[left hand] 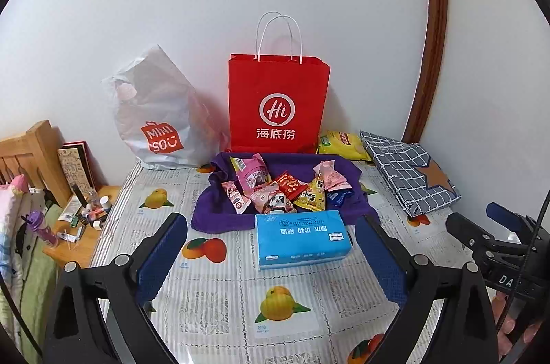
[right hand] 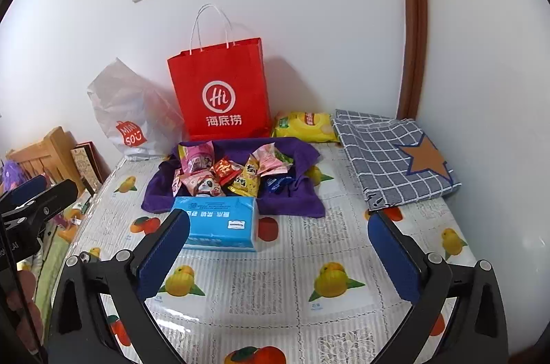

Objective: Organize snacks

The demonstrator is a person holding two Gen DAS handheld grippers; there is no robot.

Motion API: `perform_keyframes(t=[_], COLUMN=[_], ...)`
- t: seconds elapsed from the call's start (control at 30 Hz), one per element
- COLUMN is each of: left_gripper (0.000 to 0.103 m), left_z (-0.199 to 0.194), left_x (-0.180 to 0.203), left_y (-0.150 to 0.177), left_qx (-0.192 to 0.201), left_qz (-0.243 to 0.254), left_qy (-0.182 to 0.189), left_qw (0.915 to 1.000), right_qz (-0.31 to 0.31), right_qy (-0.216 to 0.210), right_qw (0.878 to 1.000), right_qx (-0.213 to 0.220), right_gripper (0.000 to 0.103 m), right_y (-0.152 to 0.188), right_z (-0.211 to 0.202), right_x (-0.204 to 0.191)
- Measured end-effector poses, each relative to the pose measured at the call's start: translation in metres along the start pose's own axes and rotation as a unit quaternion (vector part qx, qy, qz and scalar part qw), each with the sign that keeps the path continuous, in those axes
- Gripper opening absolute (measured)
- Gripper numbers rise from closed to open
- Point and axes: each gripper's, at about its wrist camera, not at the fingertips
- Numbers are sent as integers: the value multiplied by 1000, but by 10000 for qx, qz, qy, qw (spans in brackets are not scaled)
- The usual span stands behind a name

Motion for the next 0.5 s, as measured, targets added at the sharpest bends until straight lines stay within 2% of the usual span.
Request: perform_keyframes(t=[0.5], left_gripper=[99], left_z=[0], left_x=[6], left_y=[6], left_qx=[-35], left_qz=[49], left_qy=[-5], left_qw=[10000], right_qz=[-25], right_qy=[-4], right_qw=[10000], right_qx=[48], right_gripper=[102], right_y=[5], right_z=[-6], right_x=[-2])
Point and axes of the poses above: each gripper's, at about its wrist camera, not at the fingertips, and z roughly the way its jaws point, x to its right, y to its underside, and after that the axes turned 8 degrees about y, right-handed
